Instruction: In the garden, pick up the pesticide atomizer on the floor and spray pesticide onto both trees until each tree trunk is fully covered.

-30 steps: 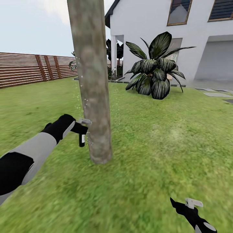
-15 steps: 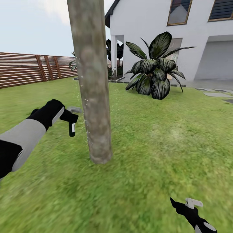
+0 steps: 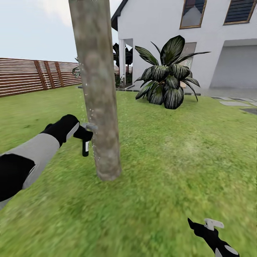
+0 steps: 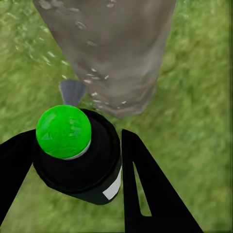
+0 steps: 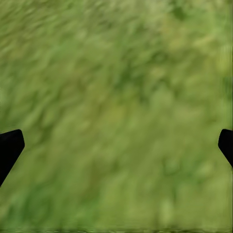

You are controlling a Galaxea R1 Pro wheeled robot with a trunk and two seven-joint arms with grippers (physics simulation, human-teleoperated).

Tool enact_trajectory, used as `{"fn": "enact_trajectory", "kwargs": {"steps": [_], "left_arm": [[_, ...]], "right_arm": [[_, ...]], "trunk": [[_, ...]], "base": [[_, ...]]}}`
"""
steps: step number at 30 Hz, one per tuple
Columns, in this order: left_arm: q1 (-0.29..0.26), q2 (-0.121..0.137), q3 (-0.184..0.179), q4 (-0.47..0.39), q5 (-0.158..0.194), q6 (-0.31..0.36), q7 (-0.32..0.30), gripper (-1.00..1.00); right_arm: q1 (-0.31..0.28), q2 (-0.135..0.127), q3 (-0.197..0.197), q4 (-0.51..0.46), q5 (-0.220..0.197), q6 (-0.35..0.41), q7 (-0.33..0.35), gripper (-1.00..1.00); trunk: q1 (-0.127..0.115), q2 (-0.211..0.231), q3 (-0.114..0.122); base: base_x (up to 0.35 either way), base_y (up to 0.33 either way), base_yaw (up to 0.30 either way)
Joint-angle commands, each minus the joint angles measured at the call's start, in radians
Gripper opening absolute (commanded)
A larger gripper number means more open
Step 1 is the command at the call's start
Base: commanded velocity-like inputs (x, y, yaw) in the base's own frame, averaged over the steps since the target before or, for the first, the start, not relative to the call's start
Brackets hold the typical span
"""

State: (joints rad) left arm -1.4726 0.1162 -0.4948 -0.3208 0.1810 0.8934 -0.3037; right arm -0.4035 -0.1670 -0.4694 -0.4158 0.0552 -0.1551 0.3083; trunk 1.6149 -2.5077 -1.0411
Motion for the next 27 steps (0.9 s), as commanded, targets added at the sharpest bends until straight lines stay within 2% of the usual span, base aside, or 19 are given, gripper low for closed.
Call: {"fn": "enact_trajectory", "kwargs": {"steps": [1,3,4,7,8,10,12,14,16,17,18,21,22,23,24,27], "left_arm": [[0.000,-0.008,-0.001,0.001,-0.001,-0.001,0.000,-1.00],[0.003,-0.035,-0.001,0.004,-0.001,-0.003,0.001,-1.00],[0.027,-0.047,-0.001,0.005,-0.001,-0.016,0.001,-1.00],[0.100,-0.055,0.000,0.007,-0.001,-0.105,0.005,-1.00],[0.134,-0.056,0.001,0.009,0.002,-0.150,0.037,-1.00],[0.176,-0.068,0.001,0.009,0.012,-0.170,0.115,-1.00],[0.218,-0.092,0.001,0.009,0.047,-0.219,0.180,-1.00],[0.266,-0.105,0.001,0.009,0.120,-0.291,0.299,-1.00],[0.302,-0.119,0.001,0.010,0.202,-0.335,0.364,-1.00],[0.312,-0.131,0.001,0.015,0.219,-0.350,0.380,-1.00],[0.327,-0.157,0.001,0.040,0.240,-0.367,0.419,-1.00],[0.349,-0.174,0.002,0.054,0.252,-0.376,0.457,-1.00],[0.374,-0.176,0.002,0.056,0.253,-0.394,0.461,-1.00],[0.406,-0.177,0.004,0.057,0.255,-0.459,0.465,-1.00],[0.421,-0.177,0.005,0.070,0.256,-0.490,0.466,-1.00],[0.430,-0.178,0.006,0.086,0.273,-0.509,0.490,-1.00]], "right_arm": [[0.000,0.000,0.000,0.000,0.000,0.000,0.000,1.00],[0.000,0.000,0.000,0.000,0.000,0.000,0.000,1.00],[0.000,0.000,0.000,0.000,0.000,0.000,0.000,1.00],[0.000,0.000,0.000,0.000,0.000,-0.001,0.000,1.00],[0.000,0.000,0.000,0.000,0.001,0.000,0.000,1.00],[0.000,0.000,0.000,0.000,0.001,-0.001,0.000,1.00],[0.000,0.000,0.000,0.000,0.002,0.000,0.000,1.00],[0.000,0.000,0.000,0.000,0.002,0.000,0.000,1.00],[0.000,0.000,0.000,0.000,0.002,-0.001,0.000,1.00],[0.000,0.000,0.000,0.000,0.002,-0.001,0.000,1.00],[0.000,0.000,0.000,0.000,0.002,-0.001,0.000,1.00],[0.000,0.000,0.000,-0.001,0.002,-0.001,0.000,1.00],[0.000,0.000,0.000,-0.002,0.002,-0.001,0.000,1.00],[0.000,0.001,0.000,-0.003,0.003,-0.001,0.000,1.00],[0.000,0.000,0.000,-0.004,0.002,-0.001,0.000,1.00],[0.000,0.000,0.000,-0.006,0.002,-0.001,0.000,1.00]], "trunk": [[0.000,0.000,0.000],[0.000,0.000,0.000],[0.000,0.000,0.000],[0.000,0.000,0.000],[0.000,0.000,0.000],[0.000,0.000,0.000],[0.000,0.000,0.000],[0.000,0.000,0.000],[0.000,0.000,0.000],[0.000,0.000,0.000],[0.000,0.000,0.000],[0.000,0.000,0.000],[0.000,0.000,0.000],[0.000,0.000,0.000],[0.000,0.000,0.000],[0.000,0.000,0.000]], "base": [[-0.247,0.000,0.000],[-0.304,0.000,0.000],[-0.166,0.000,0.000],[-0.052,0.000,0.000],[-0.009,0.000,0.000],[-0.003,0.000,0.000],[0.000,0.000,0.000],[0.000,0.000,0.000],[0.000,0.000,0.000],[0.000,0.000,0.000],[0.000,0.000,0.000],[0.000,0.000,0.000],[0.000,0.000,0.000],[0.000,0.000,0.000],[0.000,0.000,0.000],[0.000,0.000,0.000]]}}
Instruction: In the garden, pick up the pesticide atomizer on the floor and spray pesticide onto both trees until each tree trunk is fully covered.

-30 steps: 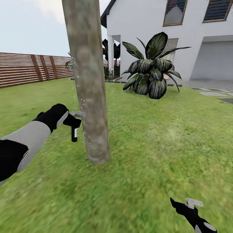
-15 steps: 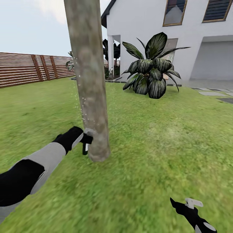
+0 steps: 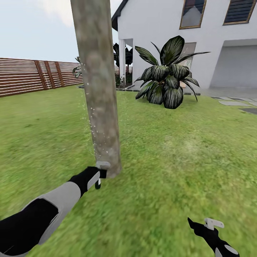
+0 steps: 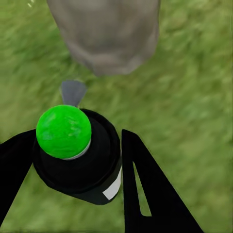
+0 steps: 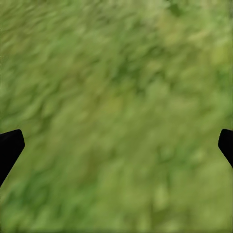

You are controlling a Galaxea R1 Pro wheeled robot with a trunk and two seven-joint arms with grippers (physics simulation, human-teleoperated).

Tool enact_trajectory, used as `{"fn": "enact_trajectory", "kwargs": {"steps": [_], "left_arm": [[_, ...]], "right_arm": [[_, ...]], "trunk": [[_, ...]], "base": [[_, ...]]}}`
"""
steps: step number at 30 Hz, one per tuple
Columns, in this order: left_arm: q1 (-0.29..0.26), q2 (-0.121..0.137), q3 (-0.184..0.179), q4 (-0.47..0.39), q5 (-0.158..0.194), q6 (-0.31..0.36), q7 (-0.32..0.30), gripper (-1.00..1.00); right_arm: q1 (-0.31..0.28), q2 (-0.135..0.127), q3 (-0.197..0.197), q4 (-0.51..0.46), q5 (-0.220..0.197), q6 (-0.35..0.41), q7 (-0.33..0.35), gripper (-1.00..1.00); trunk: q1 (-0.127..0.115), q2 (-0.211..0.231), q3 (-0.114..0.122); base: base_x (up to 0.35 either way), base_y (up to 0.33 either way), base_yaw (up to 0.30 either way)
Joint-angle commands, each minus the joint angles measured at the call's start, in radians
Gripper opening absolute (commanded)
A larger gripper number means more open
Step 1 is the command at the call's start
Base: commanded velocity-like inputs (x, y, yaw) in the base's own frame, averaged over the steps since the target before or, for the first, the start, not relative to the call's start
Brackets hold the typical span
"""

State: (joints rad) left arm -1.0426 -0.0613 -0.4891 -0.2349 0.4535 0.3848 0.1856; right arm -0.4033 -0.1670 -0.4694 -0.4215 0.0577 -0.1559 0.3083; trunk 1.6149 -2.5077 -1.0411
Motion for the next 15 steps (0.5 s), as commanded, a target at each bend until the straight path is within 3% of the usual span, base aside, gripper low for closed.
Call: {"fn": "enact_trajectory", "kwargs": {"steps": [1,4,6,10,13,15], "left_arm": [[0.001,0.000,-0.002,0.003,0.014,-0.002,0.008,-1.00],[0.001,0.001,0.000,0.004,0.024,-0.004,0.023,-1.00],[0.002,0.001,0.000,0.003,0.025,-0.012,0.069,-1.00],[0.002,-0.001,-0.003,0.006,0.028,-0.113,0.093,-1.00],[0.003,-0.002,-0.003,0.006,0.089,-0.126,0.095,-1.00],[0.003,-0.002,-0.003,0.007,0.106,-0.127,0.095,-1.00]], "right_arm": [[0.000,0.001,0.000,0.000,0.000,0.000,0.000,1.00],[0.000,0.001,0.001,0.000,0.001,0.000,0.000,1.00],[0.000,0.001,0.000,0.001,0.001,0.001,0.000,1.00],[0.000,0.001,0.001,0.001,0.001,0.000,0.000,1.00],[0.000,0.001,0.001,0.001,0.001,0.000,0.000,1.00],[0.000,0.001,0.001,0.001,0.001,0.000,0.000,1.00]], "trunk": [[0.000,0.000,0.000],[0.000,0.000,0.000],[0.000,0.000,0.000],[0.000,0.000,0.000],[0.000,0.000,0.000],[0.000,0.000,0.000]], "base": [[0.000,0.000,0.000],[0.000,0.000,0.000],[0.000,0.000,0.000],[0.000,-0.011,0.000],[0.000,-0.253,0.079],[0.000,-0.297,0.222]]}}
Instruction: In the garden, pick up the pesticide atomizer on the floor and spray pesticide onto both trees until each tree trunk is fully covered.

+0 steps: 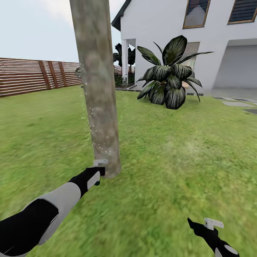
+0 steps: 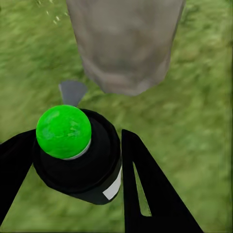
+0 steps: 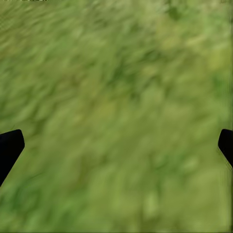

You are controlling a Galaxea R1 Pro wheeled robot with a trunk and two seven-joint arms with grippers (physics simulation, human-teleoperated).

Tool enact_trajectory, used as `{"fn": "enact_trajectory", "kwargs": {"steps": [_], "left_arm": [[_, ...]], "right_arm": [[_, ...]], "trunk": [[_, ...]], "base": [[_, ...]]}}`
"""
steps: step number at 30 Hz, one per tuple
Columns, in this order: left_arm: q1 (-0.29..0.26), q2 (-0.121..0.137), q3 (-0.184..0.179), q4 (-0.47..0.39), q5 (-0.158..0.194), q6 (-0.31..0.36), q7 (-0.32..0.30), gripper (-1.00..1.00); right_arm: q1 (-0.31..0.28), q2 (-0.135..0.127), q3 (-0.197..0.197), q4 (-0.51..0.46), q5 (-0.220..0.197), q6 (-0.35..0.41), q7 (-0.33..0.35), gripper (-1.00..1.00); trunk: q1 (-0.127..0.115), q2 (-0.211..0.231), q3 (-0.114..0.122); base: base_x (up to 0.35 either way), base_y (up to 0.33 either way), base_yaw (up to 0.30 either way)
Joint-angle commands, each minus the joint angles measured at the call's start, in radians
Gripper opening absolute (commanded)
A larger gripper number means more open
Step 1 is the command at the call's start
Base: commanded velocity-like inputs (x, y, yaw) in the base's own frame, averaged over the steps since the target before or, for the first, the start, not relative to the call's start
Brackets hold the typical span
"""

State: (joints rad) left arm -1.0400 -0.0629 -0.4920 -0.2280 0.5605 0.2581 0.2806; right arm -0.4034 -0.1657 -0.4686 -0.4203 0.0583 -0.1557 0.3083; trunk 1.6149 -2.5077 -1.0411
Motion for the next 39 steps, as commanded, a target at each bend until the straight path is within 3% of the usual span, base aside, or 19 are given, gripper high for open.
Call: {"fn": "enact_trajectory", "kwargs": {"steps": [1,5,7,10,12,14,16,18,19,21,25,26,31,32,34,35,36,37,39], "left_arm": [[0.000,0.000,0.000,0.004,0.003,0.000,0.000,-1.00],[0.002,-0.003,-0.002,0.017,0.007,0.000,-0.001,-1.00],[0.010,-0.022,0.001,0.013,0.005,-0.001,-0.001,-1.00],[0.012,-0.027,0.006,-0.109,0.001,0.040,0.003,-1.00],[0.001,-0.028,0.007,-0.283,-0.001,0.310,0.041,-1.00],[-0.011,-0.028,0.007,-0.384,-0.001,0.382,0.149,-1.00],[-0.021,-0.028,0.009,-0.525,0.000,0.498,0.373,-1.00],[-0.032,-0.026,0.015,-0.620,0.001,0.602,0.437,-1.00],[-0.042,-0.025,0.026,-0.639,0.001,0.623,0.445,-1.00],[-0.110,-0.025,0.091,-0.667,0.001,0.698,0.457,-1.00],[-0.227,-0.022,0.127,-0.659,0.001,0.728,0.463,-1.00],[-0.280,-0.021,0.130,-0.619,0.002,0.730,0.463,-1.00],[-0.439,-0.026,0.131,-0.462,0.013,0.734,0.462,-1.00],[-0.496,-0.034,0.132,-0.414,0.029,0.734,0.461,-1.00],[-0.558,-0.043,0.132,-0.368,0.063,0.735,0.461,-1.00],[-0.596,-0.045,0.132,-0.344,0.100,0.735,0.460,-1.00],[-0.646,-0.047,0.132,-0.304,0.170,0.735,0.460,-1.00],[-0.680,-0.047,0.132,-0.275,0.196,0.735,0.460,-1.00],[-0.743,-0.047,0.132,-0.221,0.214,0.736,0.460,-1.00]], "right_arm": [[0.000,0.000,0.000,0.000,0.000,0.000,0.000,1.00],[0.000,0.000,-0.001,0.000,0.000,0.000,0.000,1.00],[0.000,0.000,-0.001,0.001,0.000,0.000,0.000,1.00],[0.000,0.000,0.000,0.001,0.000,0.000,0.000,1.00],[0.000,0.000,0.000,0.003,-0.001,0.000,0.000,1.00],[0.000,0.000,0.000,0.003,-0.001,0.001,0.000,1.00],[0.000,0.000,-0.001,0.003,0.000,0.000,0.001,1.00],[0.000,0.000,-0.001,0.003,0.000,0.000,0.000,1.00],[0.000,0.000,-0.001,0.003,0.000,0.000,0.000,1.00],[0.000,0.000,-0.001,0.003,-0.001,0.001,0.000,1.00],[0.000,0.000,0.000,0.003,-0.001,0.001,0.000,1.00],[0.000,0.000,0.000,0.004,-0.001,0.000,0.000,1.00],[0.000,0.000,-0.001,0.003,-0.001,0.000,0.000,1.00],[0.000,0.000,-0.001,0.003,-0.001,0.000,0.000,1.00],[0.000,0.000,-0.001,0.004,-0.001,0.000,0.000,1.00],[0.000,0.000,0.000,0.004,-0.001,0.000,0.000,1.00],[0.000,0.000,0.000,0.004,-0.002,0.001,0.000,1.00],[0.000,0.000,0.000,0.004,-0.002,0.000,0.000,1.00],[0.000,0.000,0.000,0.004,-0.001,0.000,0.000,1.00]], "trunk": [[0.000,0.000,0.000],[0.000,0.000,0.000],[0.000,0.000,0.000],[0.000,0.000,0.000],[0.000,0.000,0.000],[0.000,0.000,0.000],[0.000,0.000,0.000],[0.000,0.000,0.000],[0.000,0.000,0.000],[0.000,0.000,0.000],[0.000,0.000,0.000],[0.000,0.000,0.000],[0.000,0.000,0.000],[0.000,0.000,0.000],[0.000,0.000,0.000],[0.000,0.000,0.000],[0.000,0.000,0.000],[0.000,0.000,0.000],[0.000,0.000,0.000]], "base": [[0.000,-0.273,0.190],[0.000,-0.071,0.055],[0.000,-0.005,0.004],[0.000,0.000,0.000],[0.000,0.000,0.000],[0.000,0.000,0.000],[0.000,0.000,0.000],[0.000,0.000,0.000],[0.000,0.000,0.000],[0.000,0.000,0.000],[0.000,0.000,0.000],[0.000,0.000,0.000],[0.000,0.000,0.000],[0.000,0.000,0.000],[0.000,0.000,0.000],[0.000,0.000,0.000],[0.000,0.000,0.000],[0.000,0.000,0.000],[0.000,0.000,0.000]]}}
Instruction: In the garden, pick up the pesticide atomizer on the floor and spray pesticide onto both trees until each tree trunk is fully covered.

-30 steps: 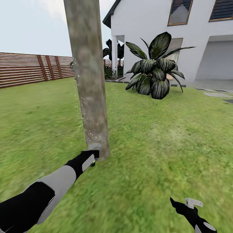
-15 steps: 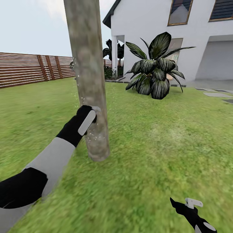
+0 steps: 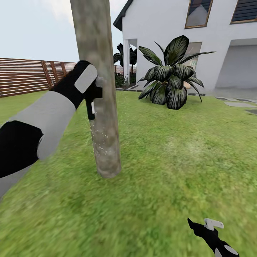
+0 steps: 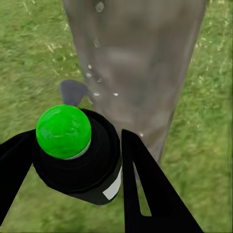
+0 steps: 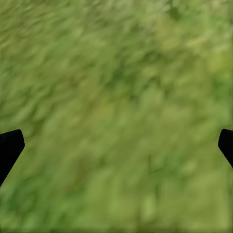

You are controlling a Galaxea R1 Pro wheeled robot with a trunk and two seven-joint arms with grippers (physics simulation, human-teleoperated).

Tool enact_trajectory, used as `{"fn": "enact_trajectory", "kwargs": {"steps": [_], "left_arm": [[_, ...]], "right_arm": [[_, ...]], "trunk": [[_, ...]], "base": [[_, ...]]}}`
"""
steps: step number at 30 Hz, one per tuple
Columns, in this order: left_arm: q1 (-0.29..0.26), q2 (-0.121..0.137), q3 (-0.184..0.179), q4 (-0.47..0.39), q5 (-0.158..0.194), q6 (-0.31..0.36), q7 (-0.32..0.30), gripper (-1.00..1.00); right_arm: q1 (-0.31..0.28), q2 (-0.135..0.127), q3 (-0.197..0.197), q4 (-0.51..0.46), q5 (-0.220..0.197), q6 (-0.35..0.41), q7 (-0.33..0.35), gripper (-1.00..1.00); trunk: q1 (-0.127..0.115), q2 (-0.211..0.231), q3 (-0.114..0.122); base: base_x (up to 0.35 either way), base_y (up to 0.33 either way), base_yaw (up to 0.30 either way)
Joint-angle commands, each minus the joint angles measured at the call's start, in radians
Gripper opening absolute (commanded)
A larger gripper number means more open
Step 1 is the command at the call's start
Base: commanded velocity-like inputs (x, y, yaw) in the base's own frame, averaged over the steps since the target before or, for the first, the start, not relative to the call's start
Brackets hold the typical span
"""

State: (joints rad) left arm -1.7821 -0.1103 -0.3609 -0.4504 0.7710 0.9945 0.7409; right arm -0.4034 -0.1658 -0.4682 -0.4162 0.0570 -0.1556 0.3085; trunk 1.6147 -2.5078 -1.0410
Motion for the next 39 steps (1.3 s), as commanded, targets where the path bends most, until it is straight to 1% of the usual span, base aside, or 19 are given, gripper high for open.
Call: {"fn": "enact_trajectory", "kwargs": {"steps": [1,2,3,6,7,10,11,12,15,17,19,23,26,28,30,33,35,36,39], "left_arm": [[-0.042,-0.001,0.000,0.037,0.008,-0.001,0.000,-1.00],[-0.104,-0.001,0.000,0.089,0.011,-0.001,0.000,-1.00],[-0.137,0.000,0.000,0.115,0.012,0.000,0.000,-1.00],[-0.157,-0.005,-0.006,0.147,0.014,0.000,-0.002,-1.00],[-0.159,-0.018,-0.007,0.192,0.014,-0.001,-0.005,-1.00],[-0.149,-0.023,-0.007,0.235,0.013,-0.001,-0.009,-1.00],[-0.136,-0.025,-0.008,0.249,0.013,-0.002,-0.011,-1.00],[-0.104,-0.026,-0.009,0.264,0.013,-0.002,-0.034,-1.00],[-0.048,-0.026,-0.009,0.270,0.011,-0.003,-0.133,-1.00],[-0.008,-0.032,-0.010,0.271,0.010,-0.003,-0.164,-1.00],[0.029,-0.036,-0.012,0.271,0.009,-0.004,-0.169,-1.00],[0.086,-0.037,-0.012,0.271,0.007,-0.005,-0.170,-1.00],[0.115,-0.037,-0.012,0.271,0.007,-0.005,-0.170,-1.00],[0.170,-0.037,-0.013,0.269,0.004,-0.008,-0.172,-1.00],[0.196,-0.037,-0.013,0.268,0.004,-0.015,-0.172,-1.00],[0.267,-0.037,-0.013,0.265,0.002,-0.022,-0.172,-1.00],[0.299,-0.037,-0.013,0.262,0.001,-0.026,-0.173,-1.00],[0.312,-0.037,-0.013,0.261,0.001,-0.031,-0.173,-1.00],[0.378,-0.037,-0.014,0.260,0.000,-0.069,-0.174,-1.00]], "right_arm": [[0.000,0.000,0.000,-0.001,0.000,0.000,0.000,1.00],[0.000,-0.001,0.000,0.000,0.000,0.000,0.000,1.00],[0.000,0.000,0.000,0.000,0.000,0.001,0.000,1.00],[0.000,0.000,-0.001,0.000,0.000,0.000,0.000,1.00],[0.000,0.000,-0.001,0.000,0.000,0.000,0.000,1.00],[0.000,0.000,-0.001,0.000,0.000,0.000,0.000,1.00],[0.000,0.000,-0.001,0.000,0.000,0.000,0.000,1.00],[0.000,0.000,0.000,0.000,0.000,0.000,0.000,1.00],[0.000,0.000,0.000,0.000,0.000,0.000,0.000,1.00],[0.000,0.000,0.000,0.000,0.000,0.000,0.000,1.00],[0.000,0.000,0.000,0.000,0.001,0.000,0.000,1.00],[0.000,0.000,0.000,0.000,0.001,0.000,0.000,1.00],[0.000,0.000,0.000,0.000,0.001,0.000,0.000,1.00],[0.000,0.000,0.000,0.000,0.001,0.000,0.000,1.00],[0.000,0.000,0.000,-0.001,0.001,0.000,0.000,1.00],[0.000,0.000,0.000,0.000,0.001,0.000,0.000,1.00],[0.000,0.000,0.000,-0.001,0.001,0.000,0.000,1.00],[0.000,0.000,0.000,-0.001,0.001,0.000,0.000,1.00],[0.000,0.000,0.000,0.000,0.001,0.000,0.000,1.00]], "trunk": [[0.000,0.000,0.000],[0.000,0.000,0.000],[0.000,0.000,0.000],[0.000,0.000,0.000],[0.000,0.000,0.000],[0.000,0.000,0.000],[0.000,0.000,0.000],[0.000,0.000,0.000],[0.000,0.000,0.000],[0.000,0.000,0.000],[0.000,0.000,0.000],[0.000,0.000,0.000],[0.000,0.000,0.000],[0.000,0.000,0.000],[0.000,0.000,0.000],[0.000,0.000,0.000],[0.000,0.000,0.000],[0.000,0.000,0.000],[0.000,0.000,0.000]], "base": [[0.000,0.000,0.000],[0.000,0.000,0.000],[0.000,0.000,0.000],[0.000,0.000,0.000],[0.000,0.000,0.000],[0.000,0.000,0.000],[0.000,0.000,0.000],[0.000,0.000,0.000],[0.000,0.000,0.000],[0.000,0.000,0.000],[0.000,0.000,0.000],[0.000,0.000,0.000],[0.000,0.000,0.000],[0.000,0.000,0.000],[0.000,0.000,0.000],[0.000,0.000,0.000],[0.000,0.000,0.000],[0.000,0.000,0.000],[0.000,0.000,0.000]]}}
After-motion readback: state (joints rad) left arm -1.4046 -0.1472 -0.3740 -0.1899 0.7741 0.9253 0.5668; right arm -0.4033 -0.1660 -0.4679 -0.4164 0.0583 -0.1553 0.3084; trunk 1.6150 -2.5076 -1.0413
